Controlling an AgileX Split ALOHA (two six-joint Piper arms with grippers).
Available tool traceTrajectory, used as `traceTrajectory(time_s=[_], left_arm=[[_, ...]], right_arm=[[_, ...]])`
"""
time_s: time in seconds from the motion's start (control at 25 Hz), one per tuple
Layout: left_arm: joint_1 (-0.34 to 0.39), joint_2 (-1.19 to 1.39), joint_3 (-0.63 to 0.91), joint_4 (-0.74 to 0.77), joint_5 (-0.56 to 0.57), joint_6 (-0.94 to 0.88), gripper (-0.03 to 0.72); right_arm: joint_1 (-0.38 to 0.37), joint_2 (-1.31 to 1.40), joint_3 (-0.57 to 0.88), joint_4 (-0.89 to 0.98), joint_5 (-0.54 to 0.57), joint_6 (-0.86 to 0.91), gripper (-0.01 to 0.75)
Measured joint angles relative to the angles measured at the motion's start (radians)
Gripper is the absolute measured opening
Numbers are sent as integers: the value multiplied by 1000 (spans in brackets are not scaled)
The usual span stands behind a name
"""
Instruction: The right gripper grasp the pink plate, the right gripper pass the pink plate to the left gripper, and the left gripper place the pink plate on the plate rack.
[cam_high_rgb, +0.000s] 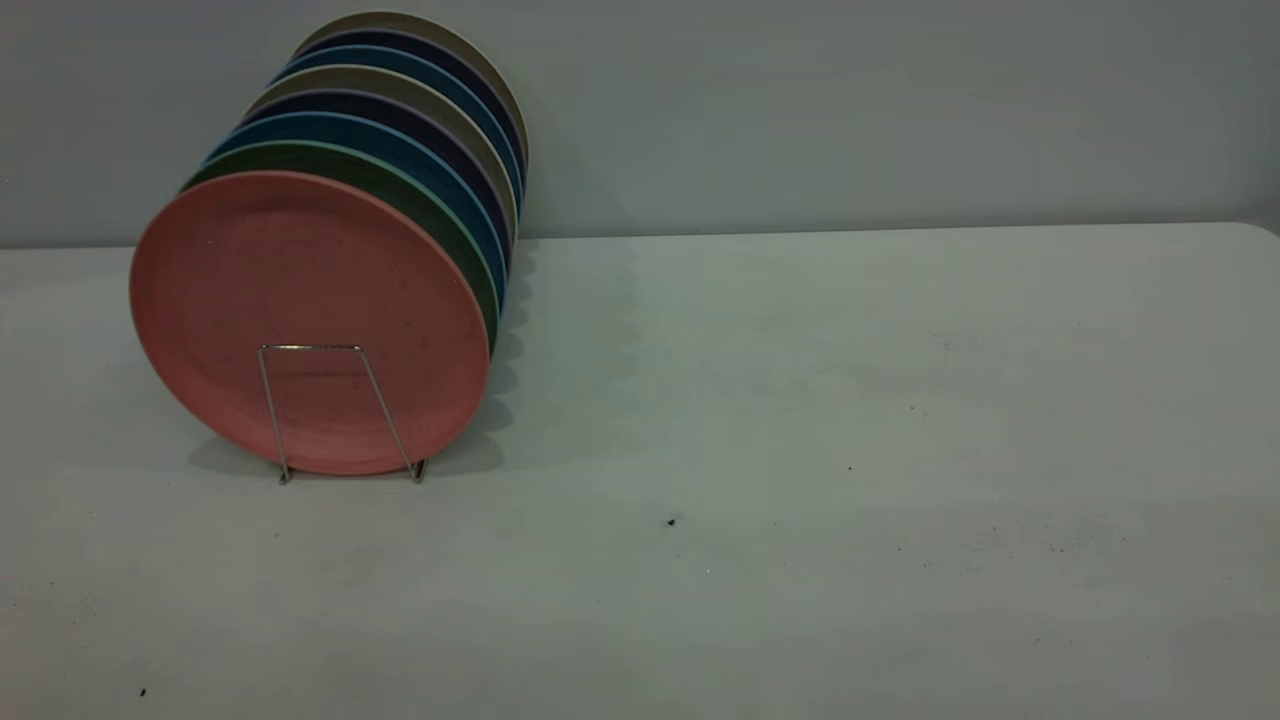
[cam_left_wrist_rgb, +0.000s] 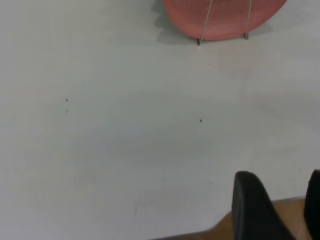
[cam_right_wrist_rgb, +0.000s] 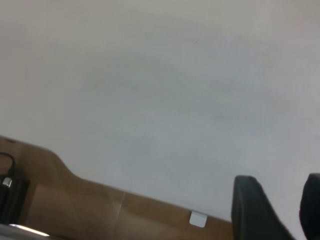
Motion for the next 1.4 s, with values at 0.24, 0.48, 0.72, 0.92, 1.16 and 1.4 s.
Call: traceTrajectory(time_s=[0.24, 0.48, 0.72, 0.92, 1.16, 1.4], left_arm=[[0, 0, 0, 0, 0, 3, 281], [0, 0, 0, 0, 0, 3, 280], [0, -9, 0, 0, 0, 3, 280], [0, -11, 0, 0, 0, 3, 280], [18, -11, 0, 0, 0, 3, 280], [23, -11, 0, 0, 0, 3, 280]], right_arm=[[0, 0, 0, 0, 0, 0, 253], [0, -25, 0, 0, 0, 0, 253], [0, -207, 0, 1, 0, 0, 253], [0, -245, 0, 3, 4, 0, 251], [0, -245, 0, 5, 4, 0, 244], [0, -245, 0, 7, 4, 0, 243]])
